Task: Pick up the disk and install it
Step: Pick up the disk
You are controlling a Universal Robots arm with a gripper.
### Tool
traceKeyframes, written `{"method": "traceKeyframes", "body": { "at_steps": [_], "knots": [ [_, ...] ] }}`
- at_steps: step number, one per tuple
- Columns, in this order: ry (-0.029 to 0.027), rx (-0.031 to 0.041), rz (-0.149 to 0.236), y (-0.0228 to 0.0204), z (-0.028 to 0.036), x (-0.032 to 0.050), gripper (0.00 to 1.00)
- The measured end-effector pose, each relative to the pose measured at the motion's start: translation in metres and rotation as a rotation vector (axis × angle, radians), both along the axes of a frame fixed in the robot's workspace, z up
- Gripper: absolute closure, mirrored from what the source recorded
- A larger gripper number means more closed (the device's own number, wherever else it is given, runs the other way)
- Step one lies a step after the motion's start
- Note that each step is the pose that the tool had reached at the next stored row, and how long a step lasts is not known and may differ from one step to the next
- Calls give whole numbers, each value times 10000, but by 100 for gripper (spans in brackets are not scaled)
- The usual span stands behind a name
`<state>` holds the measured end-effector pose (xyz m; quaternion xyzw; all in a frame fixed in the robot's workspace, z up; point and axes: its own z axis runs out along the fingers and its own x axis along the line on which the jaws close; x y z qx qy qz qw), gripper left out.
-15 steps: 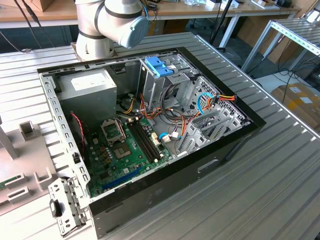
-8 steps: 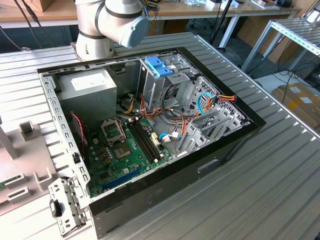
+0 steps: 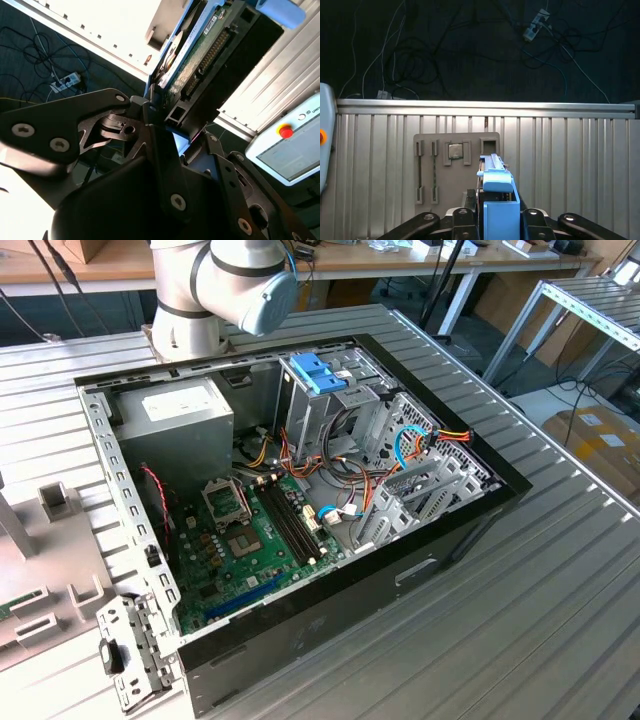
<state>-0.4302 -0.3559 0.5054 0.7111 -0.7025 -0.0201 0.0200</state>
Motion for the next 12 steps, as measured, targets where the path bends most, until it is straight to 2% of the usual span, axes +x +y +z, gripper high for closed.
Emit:
{"method": "traceKeyframes", "body": {
  "at_steps": [12],
  "knots": [
    [2, -1, 0, -17, 1, 39, 63]
  ]
}}
